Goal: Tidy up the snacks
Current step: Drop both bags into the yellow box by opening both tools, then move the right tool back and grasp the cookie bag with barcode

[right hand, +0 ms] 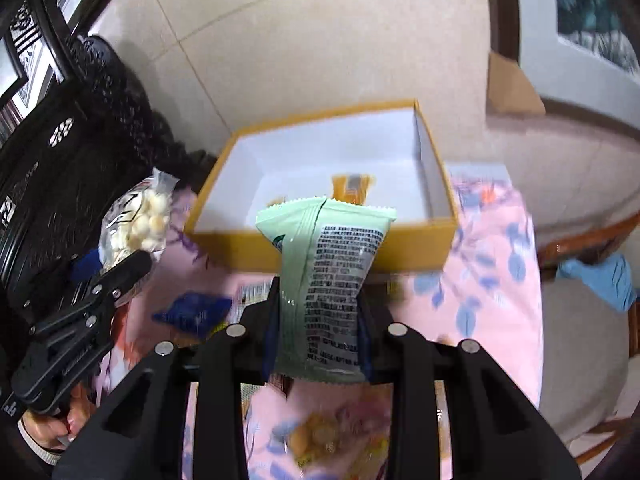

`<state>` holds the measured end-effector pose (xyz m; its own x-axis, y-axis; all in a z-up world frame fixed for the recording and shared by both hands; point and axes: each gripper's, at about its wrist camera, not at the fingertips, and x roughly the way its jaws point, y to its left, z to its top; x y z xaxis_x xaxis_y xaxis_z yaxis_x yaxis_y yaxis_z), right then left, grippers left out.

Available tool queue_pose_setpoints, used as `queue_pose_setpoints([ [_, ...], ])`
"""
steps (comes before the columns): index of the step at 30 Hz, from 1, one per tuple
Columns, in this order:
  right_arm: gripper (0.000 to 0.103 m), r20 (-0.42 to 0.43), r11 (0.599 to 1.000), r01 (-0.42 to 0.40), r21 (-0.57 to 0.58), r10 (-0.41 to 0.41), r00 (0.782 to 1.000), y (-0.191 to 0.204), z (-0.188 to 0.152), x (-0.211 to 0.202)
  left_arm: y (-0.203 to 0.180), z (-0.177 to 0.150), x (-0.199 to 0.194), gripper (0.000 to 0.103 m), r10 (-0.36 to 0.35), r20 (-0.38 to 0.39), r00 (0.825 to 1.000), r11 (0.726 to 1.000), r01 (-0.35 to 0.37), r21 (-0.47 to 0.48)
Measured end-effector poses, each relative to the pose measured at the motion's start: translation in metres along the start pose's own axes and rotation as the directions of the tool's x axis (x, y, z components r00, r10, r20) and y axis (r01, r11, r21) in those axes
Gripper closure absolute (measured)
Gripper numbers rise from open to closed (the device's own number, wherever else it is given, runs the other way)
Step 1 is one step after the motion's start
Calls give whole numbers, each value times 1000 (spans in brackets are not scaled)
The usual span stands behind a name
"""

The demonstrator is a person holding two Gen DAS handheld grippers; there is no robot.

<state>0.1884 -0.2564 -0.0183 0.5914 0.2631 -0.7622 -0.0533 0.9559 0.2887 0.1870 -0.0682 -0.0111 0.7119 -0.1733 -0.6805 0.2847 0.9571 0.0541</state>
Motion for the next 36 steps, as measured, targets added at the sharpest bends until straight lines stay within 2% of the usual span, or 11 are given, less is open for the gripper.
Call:
queue_pose_setpoints([
  [8,71,19,1000,13,-7,-13,1000,-3,70,47,12,53,80,59,20,-55,998,999,-21,-34],
  [16,70,-50,999,41,22,-40,998,-19,99,116,16,72,159,57,42,-166,985,999,-47,-23],
  [17,69,-61,999,45,27,-44,997,-21,101,124,16,71,166,56,45,-181,982,999,-49,-19],
  [19,64,-80,999,37,40,-34,996,-23,102,136,16,70,175,36,65,-202,977,997,-72,-27],
  [21,54,-105,998,55,44,-50,993,-25,103,145,15,70,176,24,101,-192,976,994,-108,-26],
  [23,43,-97,996,73,48,-68,993,-25,103,143,16,71,174,23,126,-182,975,991,-132,-21],
  [24,38,-90,995,87,53,-82,993,-27,103,141,16,71,174,19,128,-184,975,991,-134,-24],
  [25,38,-83,995,85,60,-80,993,-28,101,138,18,72,172,15,126,-186,974,990,-134,-33],
  [31,38,-49,997,62,50,-60,997,-22,91,104,13,67,137,15,140,-142,980,989,-145,-27],
  [34,38,-18,998,52,25,-52,998,-19,74,72,15,56,107,12,125,-111,986,990,-131,-54],
  [36,38,-14,999,45,18,-45,999,-23,47,48,17,38,84,11,126,-95,987,988,-133,-76],
])
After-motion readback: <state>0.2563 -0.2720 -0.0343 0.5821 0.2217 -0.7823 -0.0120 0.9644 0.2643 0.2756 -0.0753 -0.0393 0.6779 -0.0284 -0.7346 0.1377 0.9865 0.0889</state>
